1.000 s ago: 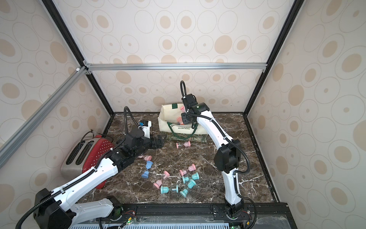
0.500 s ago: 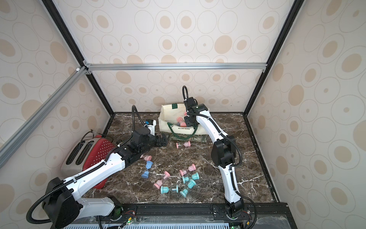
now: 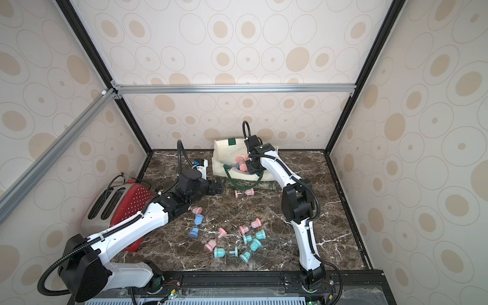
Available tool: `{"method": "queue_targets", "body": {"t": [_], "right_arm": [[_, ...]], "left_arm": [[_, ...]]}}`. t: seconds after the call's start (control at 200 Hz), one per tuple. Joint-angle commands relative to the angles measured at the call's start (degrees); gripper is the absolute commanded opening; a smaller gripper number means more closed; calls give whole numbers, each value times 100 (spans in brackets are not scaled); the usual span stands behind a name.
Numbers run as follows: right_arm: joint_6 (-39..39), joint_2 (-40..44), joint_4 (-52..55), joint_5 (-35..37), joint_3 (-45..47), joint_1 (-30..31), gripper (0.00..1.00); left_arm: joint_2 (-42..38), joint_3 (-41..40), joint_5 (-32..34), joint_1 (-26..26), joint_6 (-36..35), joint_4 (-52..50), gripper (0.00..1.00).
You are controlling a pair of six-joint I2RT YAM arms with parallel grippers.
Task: Put the hourglass into the canvas bag
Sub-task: Place the hourglass in the canvas bag.
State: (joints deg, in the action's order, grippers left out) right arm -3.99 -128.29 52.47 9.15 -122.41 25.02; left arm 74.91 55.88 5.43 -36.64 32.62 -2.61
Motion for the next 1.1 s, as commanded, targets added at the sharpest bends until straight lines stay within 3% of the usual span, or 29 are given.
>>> {"method": "queue_targets", "body": {"t": [0.0,0.475,0.845,1.096], "right_arm": [[-15,75,55,69,15,11,44],[-69,309,294,114,-256,14,62],[-245,1257,213,-432,48,30,79],[-443,2181,12,-595,897,173,83]], "left_arm": [[-139,269,184,26,69,-46,97],[-421,188,439,39,51,-204,97],[-674,147,424,43,43,-357,97],[-1028,-51,537,53,34,-571,98]]}}
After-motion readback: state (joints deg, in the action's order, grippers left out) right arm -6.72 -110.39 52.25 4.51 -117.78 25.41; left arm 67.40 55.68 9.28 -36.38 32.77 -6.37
